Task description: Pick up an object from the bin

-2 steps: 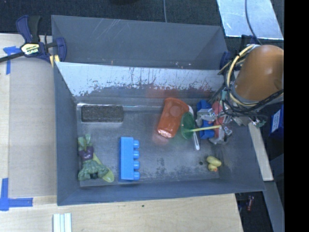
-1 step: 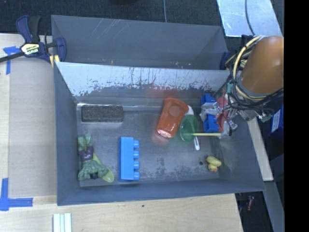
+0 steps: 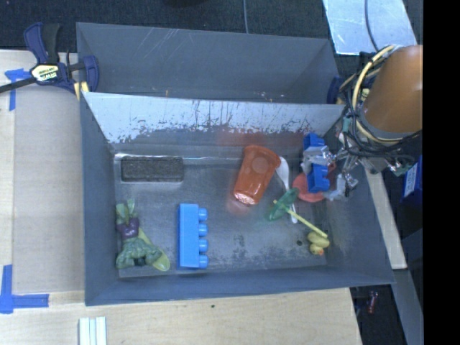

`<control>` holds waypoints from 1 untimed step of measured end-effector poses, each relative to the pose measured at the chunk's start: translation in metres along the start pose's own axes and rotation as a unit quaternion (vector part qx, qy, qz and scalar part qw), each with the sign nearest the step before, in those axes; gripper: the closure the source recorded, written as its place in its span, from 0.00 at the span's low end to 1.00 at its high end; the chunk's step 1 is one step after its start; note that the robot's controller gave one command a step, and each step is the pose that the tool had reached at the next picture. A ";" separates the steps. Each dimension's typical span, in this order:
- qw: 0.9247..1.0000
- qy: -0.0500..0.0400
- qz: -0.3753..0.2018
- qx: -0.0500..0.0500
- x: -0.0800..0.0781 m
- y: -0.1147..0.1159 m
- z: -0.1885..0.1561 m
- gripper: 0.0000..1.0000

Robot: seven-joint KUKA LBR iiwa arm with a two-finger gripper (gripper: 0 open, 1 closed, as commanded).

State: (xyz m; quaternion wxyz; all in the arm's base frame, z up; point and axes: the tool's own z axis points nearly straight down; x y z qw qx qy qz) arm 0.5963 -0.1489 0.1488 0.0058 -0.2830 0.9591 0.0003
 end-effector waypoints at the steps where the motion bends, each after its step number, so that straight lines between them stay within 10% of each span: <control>1: 1.000 0.000 0.001 0.000 0.000 0.000 -0.008 1.00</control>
Offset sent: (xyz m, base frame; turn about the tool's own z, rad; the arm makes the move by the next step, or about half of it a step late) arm 0.0001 0.0001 0.0498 0.0004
